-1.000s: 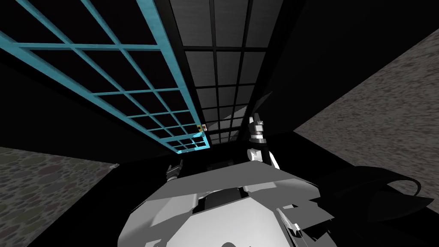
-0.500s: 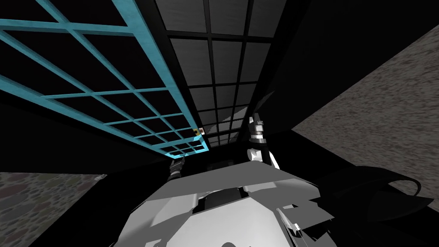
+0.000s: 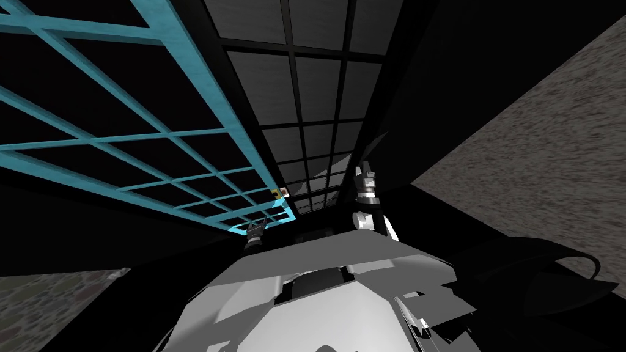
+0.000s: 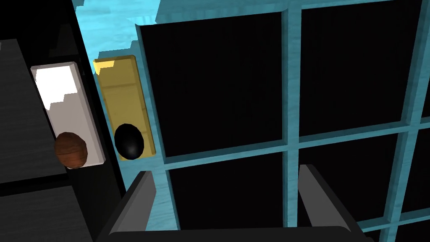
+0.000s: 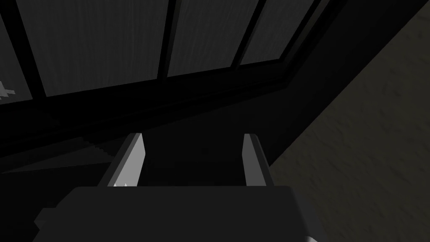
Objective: Pull the door open
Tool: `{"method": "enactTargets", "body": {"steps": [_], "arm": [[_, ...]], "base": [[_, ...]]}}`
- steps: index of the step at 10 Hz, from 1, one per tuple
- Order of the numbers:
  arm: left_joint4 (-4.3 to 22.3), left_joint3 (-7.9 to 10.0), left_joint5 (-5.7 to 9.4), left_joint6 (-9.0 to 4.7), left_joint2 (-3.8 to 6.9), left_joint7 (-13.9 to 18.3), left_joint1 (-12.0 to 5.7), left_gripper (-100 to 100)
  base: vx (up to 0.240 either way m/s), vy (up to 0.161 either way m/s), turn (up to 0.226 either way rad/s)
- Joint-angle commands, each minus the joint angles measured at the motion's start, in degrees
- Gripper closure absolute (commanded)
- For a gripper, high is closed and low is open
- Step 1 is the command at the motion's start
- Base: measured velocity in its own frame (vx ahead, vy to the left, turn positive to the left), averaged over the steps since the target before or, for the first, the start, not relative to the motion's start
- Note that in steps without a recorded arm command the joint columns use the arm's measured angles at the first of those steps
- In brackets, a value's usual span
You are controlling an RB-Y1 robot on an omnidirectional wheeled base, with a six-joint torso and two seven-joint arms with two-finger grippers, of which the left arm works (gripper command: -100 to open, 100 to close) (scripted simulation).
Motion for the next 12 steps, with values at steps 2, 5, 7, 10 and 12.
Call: {"method": "enactTargets", "body": {"steps": [2,5,7,10,12], "arm": [[-2.7,-0.56,-0.18,0.99,-0.98,0.0,-0.67,-100],[-3.1,-0.94,-0.29,0.89,-1.46,-0.1,-1.79,-100],[-3.8,-1.47,-0.47,0.74,-2.11,-0.1,-3.32,-100],[-4.3,-1.87,-0.60,0.62,-2.60,-0.2,-4.47,-100],[-3.9,-1.69,-0.53,0.60,-2.26,-0.1,-3.94,100]], "base": [[0.086,0.000,-0.062],[0.142,0.000,-0.079],[0.119,-0.028,-0.077],[0.120,0.001,-0.043],[0.029,-0.001,-0.011]]}}
